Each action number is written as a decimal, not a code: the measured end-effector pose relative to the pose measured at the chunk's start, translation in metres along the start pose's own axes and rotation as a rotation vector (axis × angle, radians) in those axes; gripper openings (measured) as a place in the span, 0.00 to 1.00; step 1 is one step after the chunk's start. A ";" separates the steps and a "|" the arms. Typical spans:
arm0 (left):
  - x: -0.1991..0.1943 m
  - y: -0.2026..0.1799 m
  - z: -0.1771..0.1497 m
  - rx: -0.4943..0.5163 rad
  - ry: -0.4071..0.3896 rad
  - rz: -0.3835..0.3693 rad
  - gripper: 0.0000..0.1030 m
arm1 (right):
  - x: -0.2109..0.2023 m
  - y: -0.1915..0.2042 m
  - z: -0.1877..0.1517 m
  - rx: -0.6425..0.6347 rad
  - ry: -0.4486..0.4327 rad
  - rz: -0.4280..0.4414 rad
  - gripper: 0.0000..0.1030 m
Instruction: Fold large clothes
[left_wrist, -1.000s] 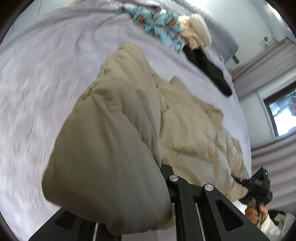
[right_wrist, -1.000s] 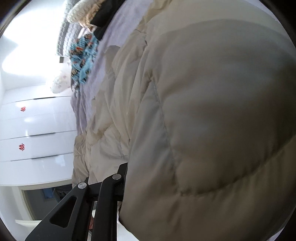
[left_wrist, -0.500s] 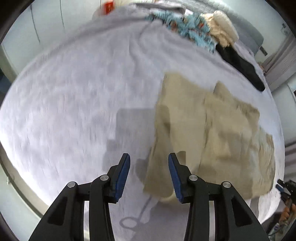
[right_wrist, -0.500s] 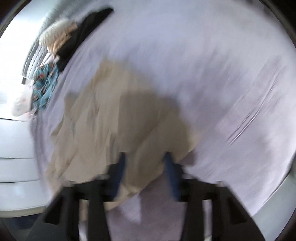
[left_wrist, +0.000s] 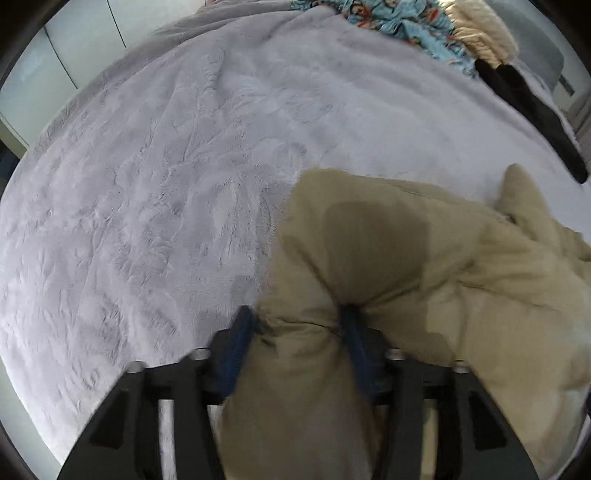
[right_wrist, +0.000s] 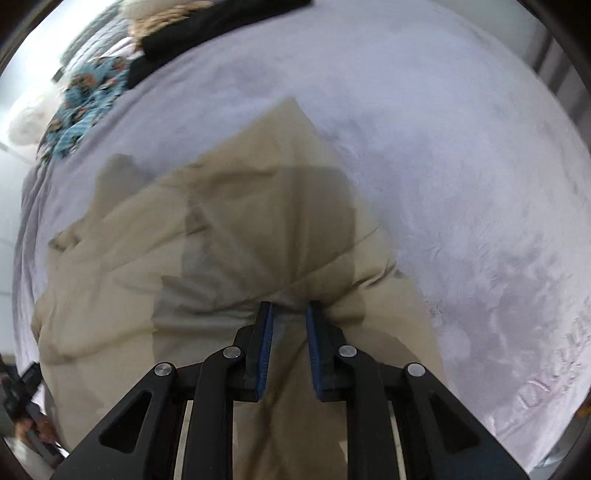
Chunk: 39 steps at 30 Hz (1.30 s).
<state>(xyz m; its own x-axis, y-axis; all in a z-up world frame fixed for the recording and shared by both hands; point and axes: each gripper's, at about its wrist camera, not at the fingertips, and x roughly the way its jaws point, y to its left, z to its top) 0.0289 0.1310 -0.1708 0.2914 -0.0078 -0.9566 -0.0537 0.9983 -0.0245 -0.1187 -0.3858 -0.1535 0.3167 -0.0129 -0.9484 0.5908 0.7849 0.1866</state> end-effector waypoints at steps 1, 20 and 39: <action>0.004 -0.002 0.002 0.005 -0.003 0.010 0.67 | 0.005 -0.005 0.001 0.011 0.008 0.008 0.18; -0.057 0.019 -0.022 0.163 0.083 0.023 0.74 | -0.044 0.041 -0.025 -0.003 0.024 -0.061 0.42; -0.087 0.038 -0.046 0.211 0.125 -0.071 0.92 | -0.042 0.171 -0.112 -0.151 0.175 0.040 0.51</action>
<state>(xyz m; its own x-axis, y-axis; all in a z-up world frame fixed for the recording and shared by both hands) -0.0423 0.1668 -0.1020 0.1665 -0.0725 -0.9834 0.1674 0.9849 -0.0443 -0.1144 -0.1816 -0.1108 0.1960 0.1175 -0.9735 0.4587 0.8665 0.1969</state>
